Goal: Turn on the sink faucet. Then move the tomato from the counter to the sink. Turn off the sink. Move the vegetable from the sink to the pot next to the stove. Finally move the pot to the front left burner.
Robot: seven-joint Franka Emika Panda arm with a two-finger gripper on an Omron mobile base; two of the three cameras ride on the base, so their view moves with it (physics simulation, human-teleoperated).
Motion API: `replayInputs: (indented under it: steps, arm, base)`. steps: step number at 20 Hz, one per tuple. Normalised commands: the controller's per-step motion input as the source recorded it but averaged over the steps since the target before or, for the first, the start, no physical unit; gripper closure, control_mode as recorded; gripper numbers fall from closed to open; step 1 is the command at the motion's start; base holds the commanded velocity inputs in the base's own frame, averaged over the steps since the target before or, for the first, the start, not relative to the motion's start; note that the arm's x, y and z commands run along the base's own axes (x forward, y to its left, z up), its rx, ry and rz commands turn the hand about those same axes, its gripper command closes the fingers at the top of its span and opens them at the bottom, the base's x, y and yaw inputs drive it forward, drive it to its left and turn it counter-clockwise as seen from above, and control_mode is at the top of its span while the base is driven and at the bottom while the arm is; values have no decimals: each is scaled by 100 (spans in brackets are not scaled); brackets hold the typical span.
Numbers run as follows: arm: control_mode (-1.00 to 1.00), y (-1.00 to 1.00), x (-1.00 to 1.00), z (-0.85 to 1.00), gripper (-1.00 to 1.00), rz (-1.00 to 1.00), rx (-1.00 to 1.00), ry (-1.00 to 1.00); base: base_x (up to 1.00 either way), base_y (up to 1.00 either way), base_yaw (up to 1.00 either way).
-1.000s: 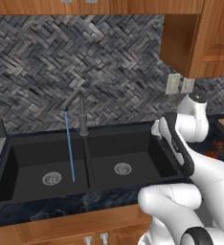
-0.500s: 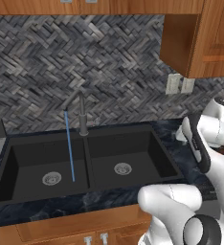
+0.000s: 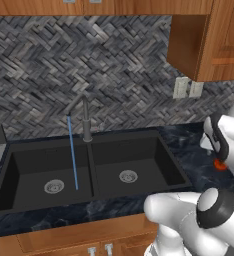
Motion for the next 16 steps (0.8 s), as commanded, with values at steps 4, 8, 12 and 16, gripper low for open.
replayInputs:
  steps: [4,8,12,16]
  arm:
    - [-100,-32,0,-24,-100,-6,0,2]
    - [-100,-14,8,-18,-100,-3,0,0]
    - [-100,-16,16,-16,-100,0,0,0]
    - [-100,-39,20,-23,-100,0,0,0]
  base:
    - [0,0,0]
    - [0,0,0]
    - [0,0,0]
    - [0,0,0]
